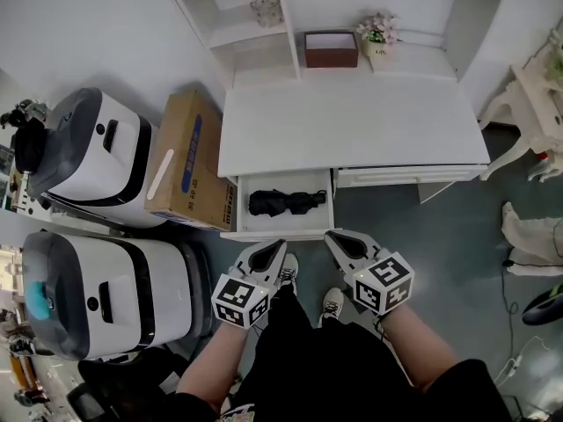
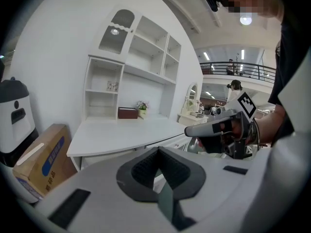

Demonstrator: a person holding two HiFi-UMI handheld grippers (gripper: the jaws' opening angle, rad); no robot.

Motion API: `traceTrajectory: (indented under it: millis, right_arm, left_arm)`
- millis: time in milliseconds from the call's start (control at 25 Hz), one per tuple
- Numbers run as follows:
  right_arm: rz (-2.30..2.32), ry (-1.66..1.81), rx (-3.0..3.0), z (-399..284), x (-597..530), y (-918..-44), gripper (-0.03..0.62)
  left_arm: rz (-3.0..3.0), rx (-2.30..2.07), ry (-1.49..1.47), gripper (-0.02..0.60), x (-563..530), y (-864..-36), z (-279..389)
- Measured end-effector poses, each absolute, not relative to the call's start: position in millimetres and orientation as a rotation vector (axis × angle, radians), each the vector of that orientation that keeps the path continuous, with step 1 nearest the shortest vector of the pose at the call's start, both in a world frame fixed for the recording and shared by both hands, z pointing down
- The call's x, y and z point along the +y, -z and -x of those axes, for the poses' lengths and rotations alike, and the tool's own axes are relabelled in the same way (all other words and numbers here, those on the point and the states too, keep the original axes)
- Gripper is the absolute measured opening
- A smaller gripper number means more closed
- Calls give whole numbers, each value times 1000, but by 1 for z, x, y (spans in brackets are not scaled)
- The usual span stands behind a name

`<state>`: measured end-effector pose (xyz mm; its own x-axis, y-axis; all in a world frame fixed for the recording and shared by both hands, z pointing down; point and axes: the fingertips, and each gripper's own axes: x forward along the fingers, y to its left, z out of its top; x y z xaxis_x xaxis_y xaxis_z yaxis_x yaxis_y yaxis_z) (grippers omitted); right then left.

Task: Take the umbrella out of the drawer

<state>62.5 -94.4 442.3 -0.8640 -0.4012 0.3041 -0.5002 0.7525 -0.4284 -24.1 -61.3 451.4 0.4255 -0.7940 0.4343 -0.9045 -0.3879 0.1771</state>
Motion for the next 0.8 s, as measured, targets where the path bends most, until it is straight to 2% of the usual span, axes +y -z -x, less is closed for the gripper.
traceTrajectory:
  millis: [800]
  right_arm:
    - [-979,-865,-2590,-27,-167,-495,2]
  left_arm:
    - [-2365,-1142,-683,-3,-156,-537,68]
